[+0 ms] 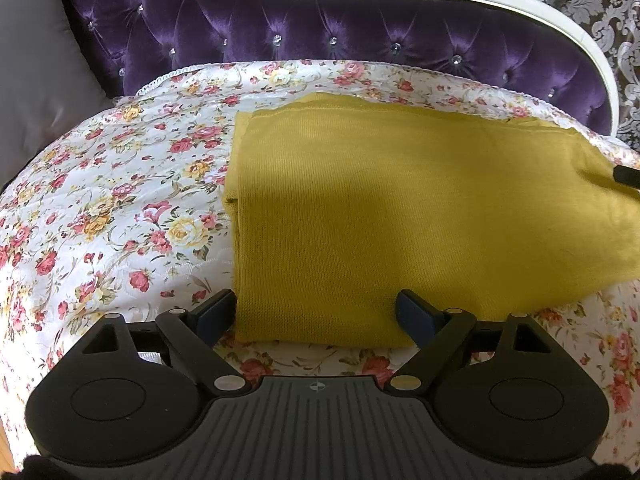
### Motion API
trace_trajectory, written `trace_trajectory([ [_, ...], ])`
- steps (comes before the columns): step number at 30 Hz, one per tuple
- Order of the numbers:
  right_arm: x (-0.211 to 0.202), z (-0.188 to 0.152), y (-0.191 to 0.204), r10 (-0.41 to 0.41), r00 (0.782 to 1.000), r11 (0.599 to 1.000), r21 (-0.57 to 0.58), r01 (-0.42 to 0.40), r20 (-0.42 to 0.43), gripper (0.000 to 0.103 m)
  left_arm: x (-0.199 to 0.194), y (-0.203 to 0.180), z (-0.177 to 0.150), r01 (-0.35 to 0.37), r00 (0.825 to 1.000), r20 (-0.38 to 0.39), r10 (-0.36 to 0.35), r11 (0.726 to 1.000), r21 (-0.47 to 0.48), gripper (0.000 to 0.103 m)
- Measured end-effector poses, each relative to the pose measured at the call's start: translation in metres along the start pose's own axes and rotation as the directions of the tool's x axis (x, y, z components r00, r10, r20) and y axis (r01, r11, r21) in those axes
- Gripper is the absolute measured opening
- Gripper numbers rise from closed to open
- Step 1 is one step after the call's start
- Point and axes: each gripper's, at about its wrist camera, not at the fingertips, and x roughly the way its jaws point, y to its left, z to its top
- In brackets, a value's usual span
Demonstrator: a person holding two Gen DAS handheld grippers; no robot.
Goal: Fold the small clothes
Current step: 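Close the right tool on the side edge of the folded sweater, then lift the side edge with the right tool and fold it across the sweater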
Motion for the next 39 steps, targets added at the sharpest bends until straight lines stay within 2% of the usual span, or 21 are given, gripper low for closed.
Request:
trace_trajectory([
  [5, 0.007, 0.002, -0.004, 0.006, 1.000, 1.000, 0.020, -0.006, 0.003, 0.063, 0.001, 0.001, 0.000, 0.002, 1.000, -0.002, -0.002, 1.000, 0.000, 0.087],
  [7, 0.008, 0.004, -0.010, 0.021, 1.000, 0.997, 0.068, -0.022, 0.014, 0.041, 0.001, 0.001, 0.000, 0.002, 1.000, -0.005, -0.002, 1.000, -0.001, 0.087],
  [9, 0.011, 0.005, -0.011, 0.011, 1.000, 0.997, 0.081, -0.012, 0.007, 0.035, 0.001, 0.001, 0.000, -0.001, 1.000, -0.007, 0.001, 1.000, 0.002, 0.087],
  [16, 0.024, 0.002, 0.000, -0.034, 0.997, 0.999, 0.016, 0.035, -0.063, 0.036, 0.000, 0.000, 0.000, -0.026, 1.000, -0.013, 0.025, 0.998, -0.058, 0.087],
  [22, 0.027, 0.005, 0.000, -0.030, 0.996, 0.999, 0.041, 0.034, -0.089, 0.042, 0.001, -0.004, 0.001, -0.060, 0.998, -0.014, 0.058, 0.994, -0.096, 0.089],
  [29, 0.028, 0.004, 0.001, -0.032, 0.995, 0.997, 0.062, 0.038, -0.093, 0.043, 0.000, -0.003, 0.006, -0.035, 0.999, -0.024, 0.034, 0.998, -0.058, 0.085],
  [30, 0.028, 0.004, 0.001, -0.034, 0.995, 0.997, 0.072, 0.041, -0.097, 0.042, -0.002, -0.002, 0.007, -0.036, 0.999, -0.025, 0.034, 0.998, -0.056, 0.079],
  [31, 0.028, 0.005, 0.002, -0.044, 0.994, 0.996, 0.074, 0.052, -0.098, 0.036, -0.004, -0.001, 0.007, -0.041, 0.999, -0.028, 0.039, 0.998, -0.052, 0.072],
  [33, 0.028, 0.006, 0.006, -0.084, 0.991, 0.994, 0.054, 0.090, -0.100, 0.028, -0.010, 0.002, 0.008, -0.055, 0.998, -0.030, 0.054, 0.997, -0.047, 0.068],
  [39, 0.023, 0.011, 0.037, -0.177, 0.982, 0.984, -0.041, 0.175, -0.066, 0.025, -0.037, 0.014, 0.001, -0.093, 0.996, 0.000, 0.093, 0.994, -0.051, 0.068],
])
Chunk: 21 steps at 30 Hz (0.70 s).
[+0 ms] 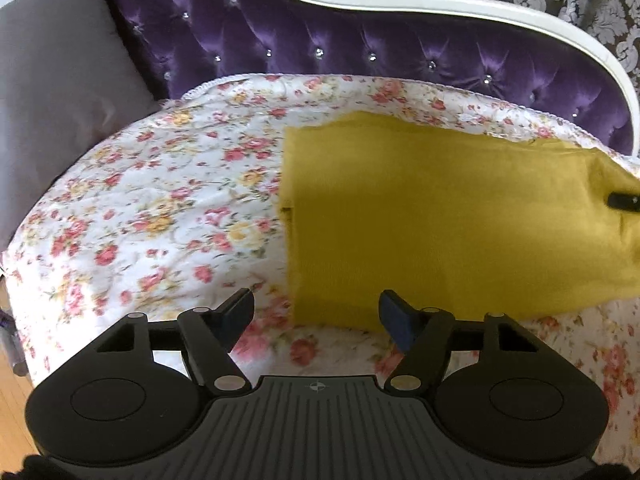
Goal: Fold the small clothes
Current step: 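Lift the side edge with the right tool and fold it across the sweater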
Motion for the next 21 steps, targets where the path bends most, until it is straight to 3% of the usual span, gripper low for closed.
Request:
trace_trajectory([
  [7, 0.006, 0.006, 0.059, -0.021, 0.999, 0.992, -0.123, 0.024, 0.026, 0.025, -0.010, 0.011, -0.013, 0.035, 0.999, -0.021, -0.035, 0.999, 0.011, 0.068],
  [21, 0.062, -0.031, 0.175, -0.019, 0.998, 0.948, -0.320, 0.000, -0.056, 0.025, -0.012, 0.048, -0.021, 0.071, 0.997, -0.028, -0.072, 0.996, -0.047, 0.068],
])
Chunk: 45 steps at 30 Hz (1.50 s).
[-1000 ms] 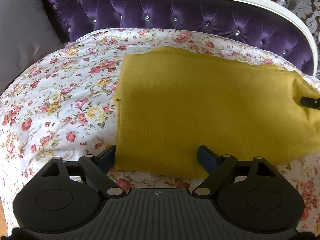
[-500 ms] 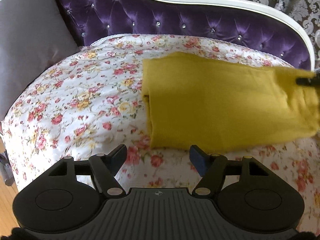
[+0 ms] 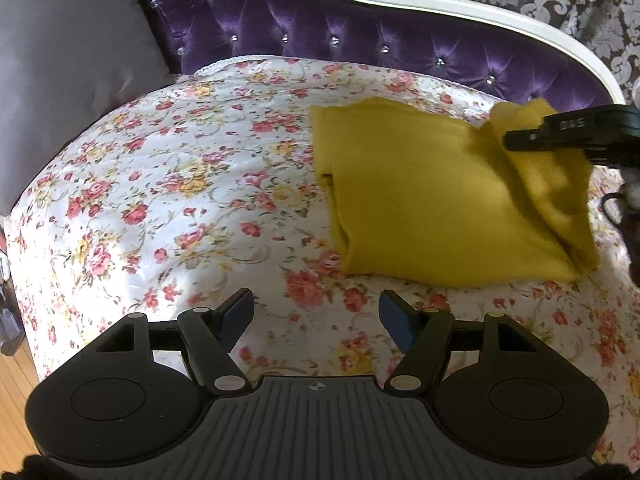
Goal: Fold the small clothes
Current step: 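Lift the side edge with the right tool and fold it across the sweater, then open the right tool and release the folded side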
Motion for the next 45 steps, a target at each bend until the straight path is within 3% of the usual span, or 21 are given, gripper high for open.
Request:
trace_trajectory([
  [20, 0.048, -0.008, 0.093, -0.042, 0.998, 0.978, -0.208, 0.031, -0.051, 0.027, -0.001, 0.037, 0.008, -0.020, 1.000, 0.008, 0.020, 0.998, -0.055, 0.068],
  [24, 0.053, -0.011, 0.100, -0.037, 0.998, 0.974, -0.227, 0.023, -0.059, 0.039, -0.001, 0.040, 0.008, -0.028, 1.000, 0.006, 0.029, 0.998, -0.057, 0.068],
  [28, 0.043, -0.014, 0.106, 0.062, 0.998, 0.968, -0.244, -0.060, -0.002, 0.059, -0.002, 0.042, 0.007, -0.035, 0.999, 0.004, 0.035, 0.998, -0.060, 0.068],
  [32, 0.026, -0.015, 0.109, 0.229, 0.972, 0.946, -0.247, -0.209, 0.053, 0.058, -0.002, 0.043, 0.006, -0.040, 0.999, -0.003, 0.039, 0.997, -0.062, 0.068],
  [35, 0.011, -0.014, 0.111, 0.261, 0.961, 0.939, -0.255, -0.230, 0.094, 0.058, -0.003, 0.042, 0.007, -0.043, 0.999, -0.003, 0.043, 0.998, -0.055, 0.068],
  [38, -0.008, -0.014, 0.102, 0.245, 0.960, 0.947, -0.243, -0.208, 0.133, 0.058, -0.004, 0.040, 0.012, -0.043, 0.999, 0.006, 0.043, 0.998, -0.039, 0.068],
  [41, -0.022, -0.016, 0.084, 0.172, 0.972, 0.970, -0.199, -0.139, 0.158, 0.058, -0.007, 0.037, 0.019, -0.039, 0.999, 0.025, 0.039, 0.999, -0.023, 0.068],
  [45, -0.014, -0.019, 0.051, 0.098, 0.990, 0.991, -0.101, -0.088, 0.099, 0.059, -0.008, 0.031, 0.025, -0.029, 0.999, 0.042, 0.030, 1.000, -0.007, 0.068],
])
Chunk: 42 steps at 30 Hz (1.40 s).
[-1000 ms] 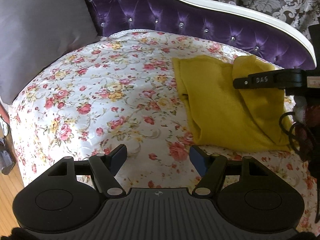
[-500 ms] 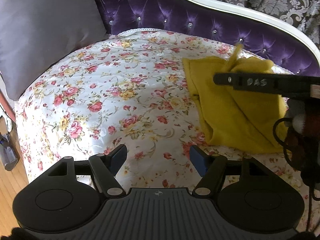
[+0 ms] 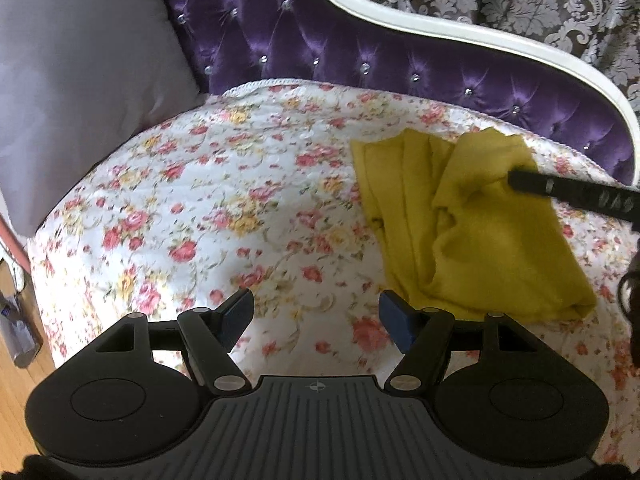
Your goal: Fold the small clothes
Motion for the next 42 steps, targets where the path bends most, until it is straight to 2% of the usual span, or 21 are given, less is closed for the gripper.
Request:
trace_trajectory([
  [3, 0.016, -0.002, -0.018, -0.028, 0.998, 0.999, 0.039, 0.030, -0.050, 0.059, 0.001, -0.005, 0.000, 0.006, 1.000, -0.001, -0.006, 1.000, 0.010, 0.068],
  [8, 0.053, 0.016, -0.022, -0.026, 0.998, 0.999, 0.041, 0.028, -0.061, 0.060, 0.005, -0.007, -0.004, 0.011, 1.000, -0.021, -0.011, 1.000, 0.010, 0.068],
  [11, 0.075, 0.030, -0.008, 0.007, 0.999, 1.000, 0.002, -0.007, -0.048, 0.061, 0.008, -0.006, -0.005, 0.004, 0.999, -0.033, -0.004, 1.000, 0.008, 0.068],
  [13, 0.082, 0.037, 0.007, 0.071, 0.997, 0.996, -0.048, -0.071, -0.020, 0.061, 0.008, -0.005, -0.004, 0.002, 0.999, -0.033, -0.002, 1.000, 0.005, 0.068],
  [17, 0.066, 0.039, 0.024, 0.159, 0.986, 0.984, -0.093, -0.155, 0.040, 0.061, 0.008, 0.000, 0.001, 0.001, 1.000, -0.025, -0.001, 1.000, 0.001, 0.068],
  [20, 0.046, 0.029, 0.023, 0.123, 0.992, 0.984, -0.137, -0.117, 0.039, 0.061, 0.012, 0.004, 0.007, 0.009, 1.000, -0.024, -0.009, 1.000, -0.001, 0.068],
  [23, 0.027, 0.010, 0.025, 0.086, 0.996, 0.970, -0.229, -0.084, -0.002, 0.061, 0.016, 0.006, 0.016, 0.017, 1.000, -0.020, -0.017, 1.000, -0.008, 0.068],
  [27, 0.007, -0.018, 0.040, 0.108, 0.993, 0.946, -0.303, -0.116, -0.041, 0.060, 0.021, 0.004, 0.028, 0.017, 1.000, -0.010, -0.017, 1.000, -0.011, 0.068],
  [31, 0.006, -0.035, 0.060, 0.128, 0.989, 0.918, -0.371, -0.144, -0.068, 0.051, 0.024, 0.001, 0.036, 0.016, 1.000, -0.011, -0.017, 1.000, -0.010, 0.068],
  [36, 0.018, -0.047, 0.081, 0.116, 0.989, 0.879, -0.453, -0.146, -0.094, 0.051, 0.029, 0.005, 0.044, 0.039, 0.999, -0.031, -0.040, 0.998, -0.048, 0.068],
  [38, 0.021, -0.049, 0.085, 0.108, 0.990, 0.873, -0.467, -0.140, -0.096, 0.046, 0.030, 0.006, 0.047, 0.045, 0.998, -0.036, -0.048, 0.997, -0.058, 0.068],
  [41, 0.026, -0.049, 0.084, 0.084, 0.990, 0.881, -0.456, -0.128, -0.115, 0.032, 0.033, 0.005, 0.053, 0.059, 0.997, -0.042, -0.061, 0.996, -0.064, 0.068],
  [42, 0.028, -0.049, 0.082, 0.076, 0.989, 0.882, -0.455, -0.125, -0.124, 0.018, 0.034, 0.004, 0.056, 0.063, 0.997, -0.042, -0.066, 0.996, -0.062, 0.068],
])
